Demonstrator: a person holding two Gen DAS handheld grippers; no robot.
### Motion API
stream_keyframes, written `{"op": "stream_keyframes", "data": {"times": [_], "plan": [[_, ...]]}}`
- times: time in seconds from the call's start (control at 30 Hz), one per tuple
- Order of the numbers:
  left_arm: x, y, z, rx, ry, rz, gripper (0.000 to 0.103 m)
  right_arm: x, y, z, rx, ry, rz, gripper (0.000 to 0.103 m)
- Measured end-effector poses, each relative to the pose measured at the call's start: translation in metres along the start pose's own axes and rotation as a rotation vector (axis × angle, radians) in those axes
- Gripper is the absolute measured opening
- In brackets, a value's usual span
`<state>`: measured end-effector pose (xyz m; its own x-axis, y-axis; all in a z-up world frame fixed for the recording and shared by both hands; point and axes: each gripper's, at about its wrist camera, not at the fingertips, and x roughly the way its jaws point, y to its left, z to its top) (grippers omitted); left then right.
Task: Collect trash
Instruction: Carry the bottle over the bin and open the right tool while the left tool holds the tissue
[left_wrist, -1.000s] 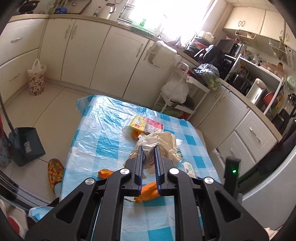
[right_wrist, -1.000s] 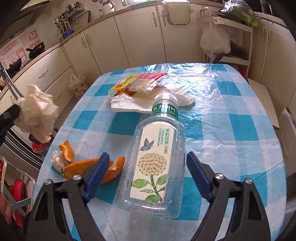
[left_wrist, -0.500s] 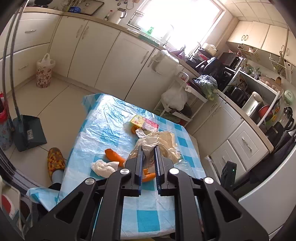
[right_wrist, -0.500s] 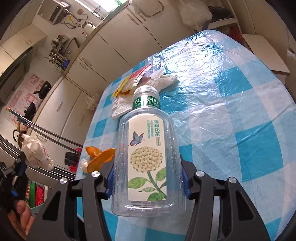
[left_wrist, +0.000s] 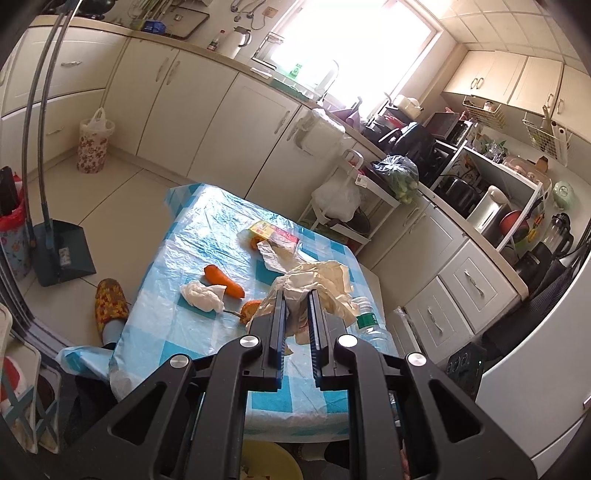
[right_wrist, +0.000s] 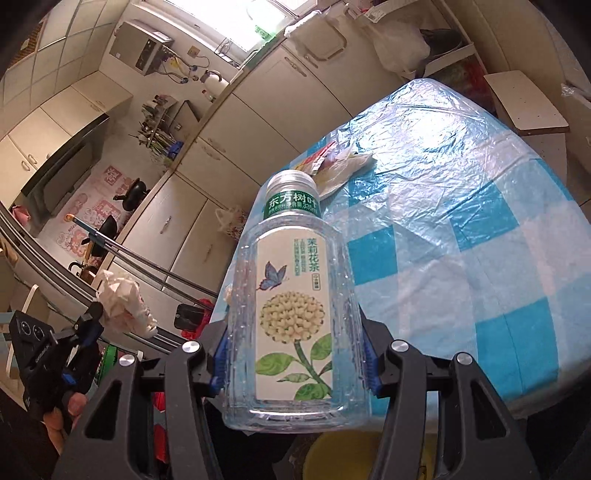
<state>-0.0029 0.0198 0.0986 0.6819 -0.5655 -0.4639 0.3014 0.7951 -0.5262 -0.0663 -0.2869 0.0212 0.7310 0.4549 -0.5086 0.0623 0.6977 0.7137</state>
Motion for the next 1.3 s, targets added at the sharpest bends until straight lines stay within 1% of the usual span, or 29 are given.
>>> {"op": "stream_keyframes", "data": {"times": [0.17, 0.43, 0.7, 0.87, 1.2, 1.3], "plan": [[-0.019, -0.006, -0.009, 0.001, -0.005, -0.018, 0.011, -0.011, 0.005, -0.025, -0.017, 0.001, 0.001, 0.054], [-0.039, -0.010, -0.011, -0.001, -0.025, -0.042, 0.011, -0.022, 0.015, -0.061, -0.066, 0.035, -0.012, 0.054], [-0.050, -0.009, -0.012, -0.001, -0.036, -0.050, 0.011, -0.020, 0.023, -0.083, -0.109, 0.086, -0.013, 0.054], [-0.050, -0.009, -0.012, -0.001, -0.038, -0.051, 0.011, -0.015, 0.026, -0.093, -0.133, 0.123, -0.024, 0.054], [-0.060, -0.015, -0.011, 0.004, -0.045, -0.063, 0.011, -0.002, 0.030, -0.115, -0.190, 0.213, -0.095, 0.054], [-0.061, -0.015, -0.010, 0.003, -0.048, -0.066, 0.011, 0.001, 0.031, -0.121, -0.211, 0.226, -0.110, 0.055]]}}
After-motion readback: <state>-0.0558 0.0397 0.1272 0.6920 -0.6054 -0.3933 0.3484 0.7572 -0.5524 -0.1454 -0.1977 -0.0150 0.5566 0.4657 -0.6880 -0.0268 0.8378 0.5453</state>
